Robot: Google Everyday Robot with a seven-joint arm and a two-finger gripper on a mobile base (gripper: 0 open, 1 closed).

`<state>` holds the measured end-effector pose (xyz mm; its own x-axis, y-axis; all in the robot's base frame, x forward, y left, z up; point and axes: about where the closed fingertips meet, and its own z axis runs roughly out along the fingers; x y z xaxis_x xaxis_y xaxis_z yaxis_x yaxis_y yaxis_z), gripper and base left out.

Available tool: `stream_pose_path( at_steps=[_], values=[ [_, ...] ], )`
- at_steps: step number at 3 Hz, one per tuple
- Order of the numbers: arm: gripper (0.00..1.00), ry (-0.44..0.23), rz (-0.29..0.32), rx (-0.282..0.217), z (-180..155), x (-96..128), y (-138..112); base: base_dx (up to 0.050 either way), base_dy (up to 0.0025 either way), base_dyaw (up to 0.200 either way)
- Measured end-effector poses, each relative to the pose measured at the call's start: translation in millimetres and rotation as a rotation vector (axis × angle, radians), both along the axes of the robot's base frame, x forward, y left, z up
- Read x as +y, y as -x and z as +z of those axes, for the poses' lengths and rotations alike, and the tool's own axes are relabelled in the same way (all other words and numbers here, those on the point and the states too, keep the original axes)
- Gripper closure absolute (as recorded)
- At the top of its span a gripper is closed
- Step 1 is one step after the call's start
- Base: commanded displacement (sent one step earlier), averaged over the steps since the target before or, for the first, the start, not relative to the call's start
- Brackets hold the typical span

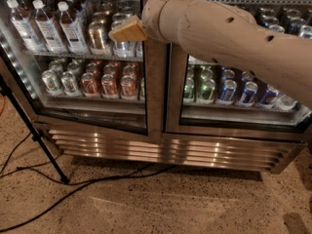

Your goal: Open left fridge door

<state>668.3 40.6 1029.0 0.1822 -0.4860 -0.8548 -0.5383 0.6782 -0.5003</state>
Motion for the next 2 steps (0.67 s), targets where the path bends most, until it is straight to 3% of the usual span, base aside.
stream_pose_path(
  at_steps=[2],
  values=[
    [0.00,-0.002,0.003,-0.014,6.8,1.1,-1.0,0.000,0.00000,0.000]
  ],
)
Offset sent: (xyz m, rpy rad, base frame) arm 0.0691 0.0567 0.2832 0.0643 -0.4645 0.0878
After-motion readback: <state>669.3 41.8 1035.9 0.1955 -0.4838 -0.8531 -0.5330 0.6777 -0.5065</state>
